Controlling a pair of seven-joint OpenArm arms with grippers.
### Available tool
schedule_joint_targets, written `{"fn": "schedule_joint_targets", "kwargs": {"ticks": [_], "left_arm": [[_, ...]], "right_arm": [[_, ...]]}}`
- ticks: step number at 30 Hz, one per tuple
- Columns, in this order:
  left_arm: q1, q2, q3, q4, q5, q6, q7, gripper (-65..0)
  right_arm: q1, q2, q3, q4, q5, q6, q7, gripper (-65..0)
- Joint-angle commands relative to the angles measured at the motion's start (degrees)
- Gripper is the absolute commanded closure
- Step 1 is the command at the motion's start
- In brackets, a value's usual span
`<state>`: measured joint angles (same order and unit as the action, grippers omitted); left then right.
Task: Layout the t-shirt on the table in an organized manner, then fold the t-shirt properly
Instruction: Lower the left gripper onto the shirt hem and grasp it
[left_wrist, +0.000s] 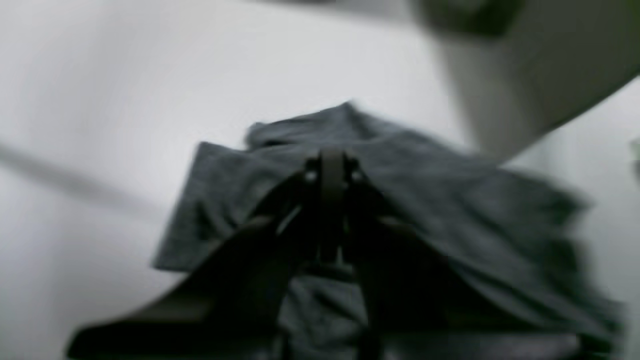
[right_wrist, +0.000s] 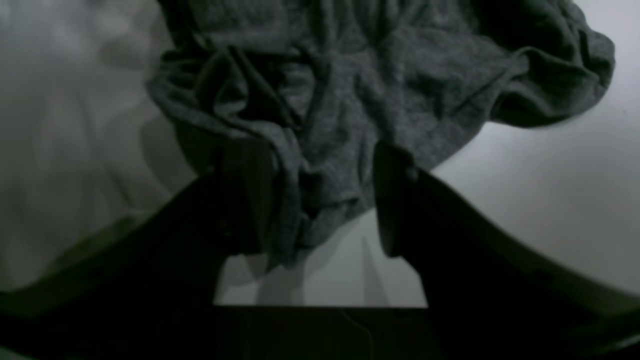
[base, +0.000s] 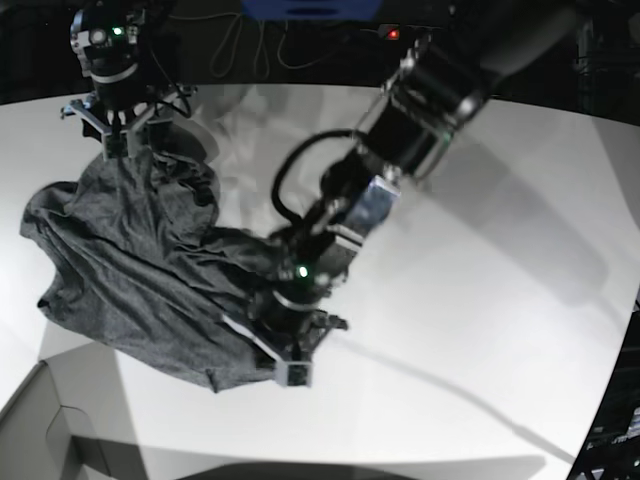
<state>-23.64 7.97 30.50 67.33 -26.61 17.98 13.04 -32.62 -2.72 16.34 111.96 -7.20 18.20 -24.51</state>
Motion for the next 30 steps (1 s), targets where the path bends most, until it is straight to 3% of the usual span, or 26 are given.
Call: {"fn": "schedule_joint_targets", "kwargs": {"ticks": [1,6,11,18,27,30], "left_arm": [[-1.6,1.0,0.0,4.1,0.5,-0.6,-1.7,0.0],[0.1,0.5,0.1,11.1,0.5,-0.5,4.0,0.0],[-0.1,1.0,-5.1,-1.8,0.1,-0.8,3.9,-3.2],[-0.1,1.0,-7.2,-5.2,0.2,-1.0,3.8,-40.6],[-4.0,1.0,-7.6,-13.1,0.1,-1.0,3.4,-39.8],[-4.4,1.0,-7.1,-16.6,0.1,-1.0,-0.6,-39.8]], "right_arm": [[-0.2,0.2,0.1,1.0,0.1,-0.3,1.1,-33.1],[-0.2,0.3,0.1,1.1,0.0,-0.3,1.1,-33.1],[-0.3,0.3,1.6,1.0,0.0,-0.3,1.1,-33.1],[-0.3,0.3,1.5,1.0,0.0,-0.3,1.1,-33.1],[-0.3,0.2,1.4,1.0,0.1,-0.3,1.1,-33.1],[-0.3,0.2,1.4,1.1,0.1,-0.3,1.1,-33.1]]}}
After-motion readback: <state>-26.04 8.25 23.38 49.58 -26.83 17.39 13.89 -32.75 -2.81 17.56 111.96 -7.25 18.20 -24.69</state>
